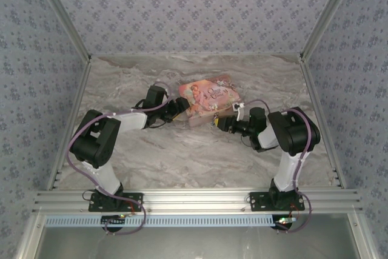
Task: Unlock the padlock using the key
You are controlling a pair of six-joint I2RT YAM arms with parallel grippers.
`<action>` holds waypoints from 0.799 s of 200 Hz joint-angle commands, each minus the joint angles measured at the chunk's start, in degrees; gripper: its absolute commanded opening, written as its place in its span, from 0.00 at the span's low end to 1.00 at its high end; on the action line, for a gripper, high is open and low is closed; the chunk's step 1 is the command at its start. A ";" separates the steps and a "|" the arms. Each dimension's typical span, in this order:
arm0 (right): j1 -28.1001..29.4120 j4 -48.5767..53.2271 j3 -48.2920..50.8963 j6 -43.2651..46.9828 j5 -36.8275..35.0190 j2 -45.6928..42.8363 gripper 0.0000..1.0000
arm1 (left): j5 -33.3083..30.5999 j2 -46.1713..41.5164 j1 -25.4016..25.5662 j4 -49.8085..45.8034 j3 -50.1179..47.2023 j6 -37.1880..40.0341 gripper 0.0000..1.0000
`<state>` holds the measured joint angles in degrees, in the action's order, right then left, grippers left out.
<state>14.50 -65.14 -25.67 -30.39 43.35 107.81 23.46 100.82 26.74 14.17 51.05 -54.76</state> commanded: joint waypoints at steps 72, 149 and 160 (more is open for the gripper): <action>0.17 -5.34 -2.24 0.06 4.37 3.72 0.28 | -2.79 1.05 0.42 -9.44 -2.61 0.27 0.75; -0.56 -3.49 -1.35 0.89 2.88 3.53 0.07 | -2.98 0.87 0.42 -9.60 -2.54 0.25 0.75; -0.66 -3.39 -1.37 0.69 2.57 3.39 0.04 | -3.07 0.72 0.42 -9.78 -2.61 0.35 0.75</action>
<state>14.00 -68.82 -27.24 -30.11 45.93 110.96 23.14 100.60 26.74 13.98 51.05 -54.78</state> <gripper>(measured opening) 0.067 0.748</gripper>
